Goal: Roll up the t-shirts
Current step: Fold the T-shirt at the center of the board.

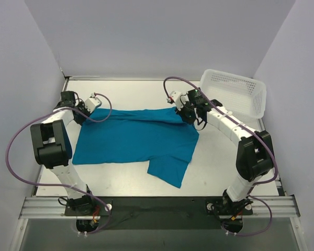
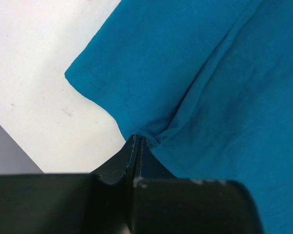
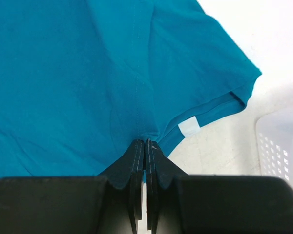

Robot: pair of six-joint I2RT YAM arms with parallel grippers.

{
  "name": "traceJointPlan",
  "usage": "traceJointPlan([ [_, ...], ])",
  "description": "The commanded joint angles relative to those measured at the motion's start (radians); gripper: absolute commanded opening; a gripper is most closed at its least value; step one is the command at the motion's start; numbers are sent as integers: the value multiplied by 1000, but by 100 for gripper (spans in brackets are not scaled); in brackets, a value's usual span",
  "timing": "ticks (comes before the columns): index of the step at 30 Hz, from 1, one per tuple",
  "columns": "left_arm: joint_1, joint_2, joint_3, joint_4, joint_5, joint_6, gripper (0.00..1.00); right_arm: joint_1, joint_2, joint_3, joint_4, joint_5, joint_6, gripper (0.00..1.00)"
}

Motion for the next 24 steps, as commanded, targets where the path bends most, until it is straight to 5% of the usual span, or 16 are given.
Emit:
traceJointPlan([
  [1,7,-46,-5,-7,3,9,0,0,-47,-11,-65,-23,-31,0],
  [24,10,-65,21,16,-38,8,0,-4,-134,-127,-96,-92,-137,0],
])
